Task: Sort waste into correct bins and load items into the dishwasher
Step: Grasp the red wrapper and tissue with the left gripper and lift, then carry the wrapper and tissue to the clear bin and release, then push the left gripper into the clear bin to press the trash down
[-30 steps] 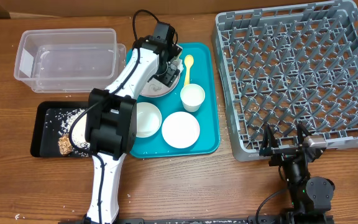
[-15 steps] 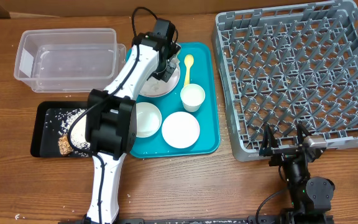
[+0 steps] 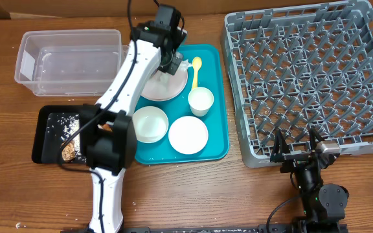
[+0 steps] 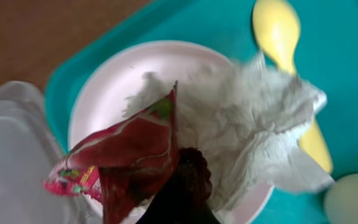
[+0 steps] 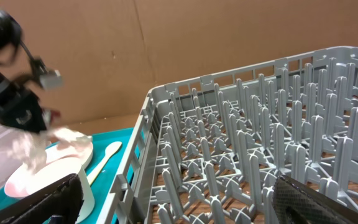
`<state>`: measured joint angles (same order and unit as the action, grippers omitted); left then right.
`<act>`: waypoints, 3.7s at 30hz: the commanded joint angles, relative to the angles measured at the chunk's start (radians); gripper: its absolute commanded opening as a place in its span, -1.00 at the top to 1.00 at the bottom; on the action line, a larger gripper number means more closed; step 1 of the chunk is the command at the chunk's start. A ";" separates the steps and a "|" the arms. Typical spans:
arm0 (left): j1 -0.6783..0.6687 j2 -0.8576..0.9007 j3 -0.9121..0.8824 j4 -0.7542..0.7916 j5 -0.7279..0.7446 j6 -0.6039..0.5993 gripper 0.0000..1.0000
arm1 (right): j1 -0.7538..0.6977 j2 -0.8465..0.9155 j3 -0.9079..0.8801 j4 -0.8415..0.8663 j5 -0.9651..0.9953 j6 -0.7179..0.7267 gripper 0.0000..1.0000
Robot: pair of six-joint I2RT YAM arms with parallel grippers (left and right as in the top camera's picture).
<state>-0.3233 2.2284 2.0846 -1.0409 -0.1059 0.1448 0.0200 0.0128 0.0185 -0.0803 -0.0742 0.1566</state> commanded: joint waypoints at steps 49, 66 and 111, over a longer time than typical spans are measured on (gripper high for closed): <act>0.480 -0.277 0.025 0.024 0.050 -0.325 -0.22 | -0.005 -0.010 -0.010 0.004 -0.002 -0.001 -1.00; 0.217 -0.266 0.025 -0.033 0.391 -0.122 -1.00 | -0.005 -0.010 -0.010 0.004 -0.002 -0.001 -1.00; 0.406 -0.265 0.025 -0.084 0.003 -0.553 -1.00 | -0.005 -0.010 -0.010 0.053 0.022 0.001 -1.00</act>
<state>0.0399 1.9820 2.0975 -1.1309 -0.1165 -0.3683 0.0200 0.0128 0.0185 -0.0658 -0.0669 0.1562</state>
